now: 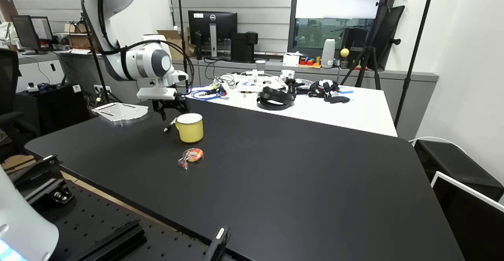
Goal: Pick the pen and put it in the cup
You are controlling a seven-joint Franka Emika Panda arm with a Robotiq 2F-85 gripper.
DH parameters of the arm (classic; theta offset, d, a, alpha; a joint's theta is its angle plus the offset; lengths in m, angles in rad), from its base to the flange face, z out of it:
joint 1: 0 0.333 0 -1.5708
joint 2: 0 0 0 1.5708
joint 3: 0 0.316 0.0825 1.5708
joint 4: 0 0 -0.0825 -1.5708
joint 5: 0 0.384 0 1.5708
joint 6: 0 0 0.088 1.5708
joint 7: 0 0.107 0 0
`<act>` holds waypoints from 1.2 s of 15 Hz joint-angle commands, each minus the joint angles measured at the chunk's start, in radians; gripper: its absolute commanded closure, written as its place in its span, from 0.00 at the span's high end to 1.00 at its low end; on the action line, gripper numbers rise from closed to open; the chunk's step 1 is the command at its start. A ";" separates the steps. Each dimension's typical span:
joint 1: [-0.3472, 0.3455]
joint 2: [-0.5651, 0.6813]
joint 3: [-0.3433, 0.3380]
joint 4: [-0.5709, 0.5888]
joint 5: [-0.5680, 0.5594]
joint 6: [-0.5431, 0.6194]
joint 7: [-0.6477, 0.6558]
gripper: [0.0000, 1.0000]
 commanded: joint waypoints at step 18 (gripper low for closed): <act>0.035 0.047 -0.015 0.036 -0.008 0.000 0.044 0.38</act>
